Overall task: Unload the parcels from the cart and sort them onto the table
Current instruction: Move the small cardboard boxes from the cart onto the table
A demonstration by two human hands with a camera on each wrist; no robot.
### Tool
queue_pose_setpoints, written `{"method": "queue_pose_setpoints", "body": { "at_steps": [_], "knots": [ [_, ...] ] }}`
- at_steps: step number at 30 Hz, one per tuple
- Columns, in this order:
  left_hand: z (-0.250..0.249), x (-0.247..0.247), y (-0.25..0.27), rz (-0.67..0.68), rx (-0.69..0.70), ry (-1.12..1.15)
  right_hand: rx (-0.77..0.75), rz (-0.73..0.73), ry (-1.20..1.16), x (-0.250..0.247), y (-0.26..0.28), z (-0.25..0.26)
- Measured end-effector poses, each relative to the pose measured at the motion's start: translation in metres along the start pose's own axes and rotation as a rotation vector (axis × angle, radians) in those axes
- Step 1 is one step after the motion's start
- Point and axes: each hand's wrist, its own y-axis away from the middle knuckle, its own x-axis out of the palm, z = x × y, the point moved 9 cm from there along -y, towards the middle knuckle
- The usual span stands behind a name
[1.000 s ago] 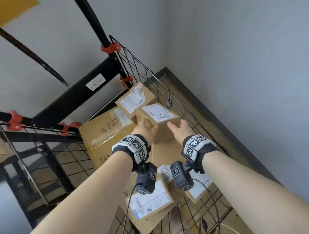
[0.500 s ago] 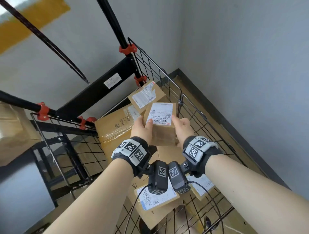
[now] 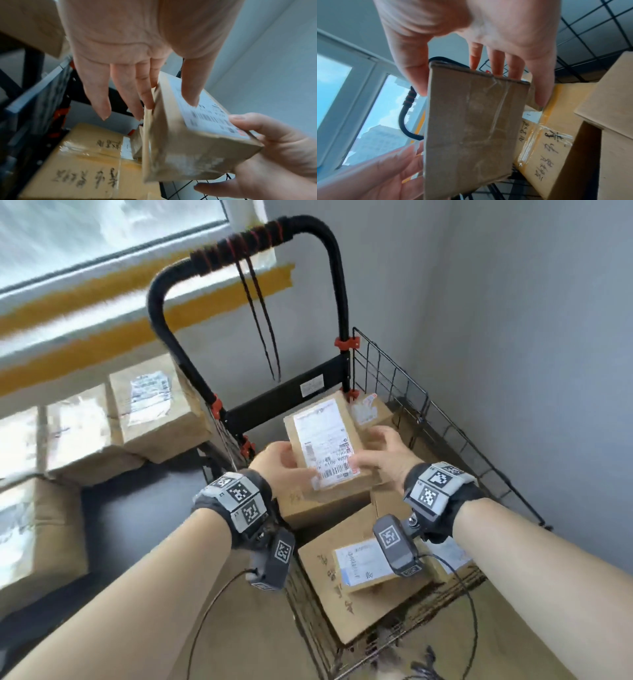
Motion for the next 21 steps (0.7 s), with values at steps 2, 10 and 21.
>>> {"method": "queue_pose_setpoints", "body": {
  "at_steps": [2,10,21],
  "knots": [
    [0.024,-0.032,0.03,-0.066,0.037,-0.026,-0.06,0.056,0.043,0.034,0.028,0.013],
    [0.142,-0.123,0.161,-0.066,0.03,0.263,-0.197,0.483,0.234,0.201,0.128,0.04],
    [0.29,-0.156,0.266,-0.187,-0.207,0.846,-0.382,0.394,0.365,0.346,0.179,0.057]
  ]
}}
